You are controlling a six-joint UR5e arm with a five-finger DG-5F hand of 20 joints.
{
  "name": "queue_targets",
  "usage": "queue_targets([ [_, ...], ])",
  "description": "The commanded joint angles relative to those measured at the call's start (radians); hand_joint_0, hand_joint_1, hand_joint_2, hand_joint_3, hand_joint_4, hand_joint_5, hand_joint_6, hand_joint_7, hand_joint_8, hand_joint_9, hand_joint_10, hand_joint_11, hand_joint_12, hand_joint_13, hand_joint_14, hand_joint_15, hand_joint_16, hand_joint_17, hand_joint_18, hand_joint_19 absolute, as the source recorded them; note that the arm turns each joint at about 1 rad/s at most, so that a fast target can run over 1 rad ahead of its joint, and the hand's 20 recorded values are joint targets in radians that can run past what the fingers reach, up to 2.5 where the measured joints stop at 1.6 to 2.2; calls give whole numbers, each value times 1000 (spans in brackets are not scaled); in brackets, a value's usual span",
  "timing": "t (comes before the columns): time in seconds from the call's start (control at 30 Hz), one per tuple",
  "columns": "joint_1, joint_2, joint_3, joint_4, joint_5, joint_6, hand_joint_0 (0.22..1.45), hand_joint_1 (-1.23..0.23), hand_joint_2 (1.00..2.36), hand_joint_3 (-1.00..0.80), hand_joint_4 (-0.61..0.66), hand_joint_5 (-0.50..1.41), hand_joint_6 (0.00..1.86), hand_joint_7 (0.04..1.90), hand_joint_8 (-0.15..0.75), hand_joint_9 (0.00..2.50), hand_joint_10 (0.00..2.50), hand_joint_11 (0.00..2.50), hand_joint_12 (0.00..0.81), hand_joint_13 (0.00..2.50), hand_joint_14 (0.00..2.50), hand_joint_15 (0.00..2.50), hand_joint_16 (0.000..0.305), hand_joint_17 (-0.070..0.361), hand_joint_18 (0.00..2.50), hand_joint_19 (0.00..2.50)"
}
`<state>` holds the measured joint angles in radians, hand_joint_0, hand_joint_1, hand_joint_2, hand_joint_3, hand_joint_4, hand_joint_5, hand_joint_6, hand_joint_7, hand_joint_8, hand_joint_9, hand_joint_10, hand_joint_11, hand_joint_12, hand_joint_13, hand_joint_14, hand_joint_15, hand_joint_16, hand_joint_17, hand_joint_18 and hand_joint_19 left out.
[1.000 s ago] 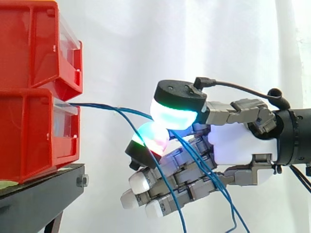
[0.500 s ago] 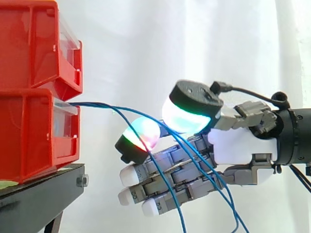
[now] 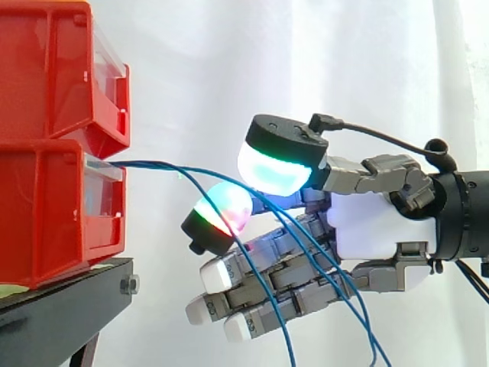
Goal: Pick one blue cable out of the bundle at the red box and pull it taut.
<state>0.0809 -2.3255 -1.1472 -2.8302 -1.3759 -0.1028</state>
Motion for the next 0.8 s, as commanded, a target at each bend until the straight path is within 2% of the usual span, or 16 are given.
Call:
queue_targets([
  [0.0, 0, 0, 0, 0, 0, 0, 588, -664, 1013, -320, 50, -101, 772, 1037, 307, 808, 9, 381, 350, 356, 5, 115, 50, 113, 338, 225],
  [0.13, 0, 0, 0, 0, 0, -2, 586, -661, 1013, -315, 89, -105, 795, 1000, 311, 820, 9, 389, 352, 369, 5, 127, 51, 115, 349, 234],
  [0.33, 0, 0, 1, 0, 0, -3, 579, -578, 1011, -356, 98, -95, 777, 971, 305, 826, 9, 373, 352, 372, 5, 136, 51, 116, 347, 236],
  [0.5, 2, 0, 0, 0, 0, -3, 577, -557, 1012, -361, 89, -87, 753, 1028, 302, 844, 9, 369, 349, 369, 5, 132, 51, 116, 343, 245],
  [0.77, 2, 0, 0, 0, 0, 0, 587, -635, 1016, -261, 130, -95, 807, 1030, 341, 870, 10, 447, 352, 408, 6, 142, 51, 115, 393, 230],
])
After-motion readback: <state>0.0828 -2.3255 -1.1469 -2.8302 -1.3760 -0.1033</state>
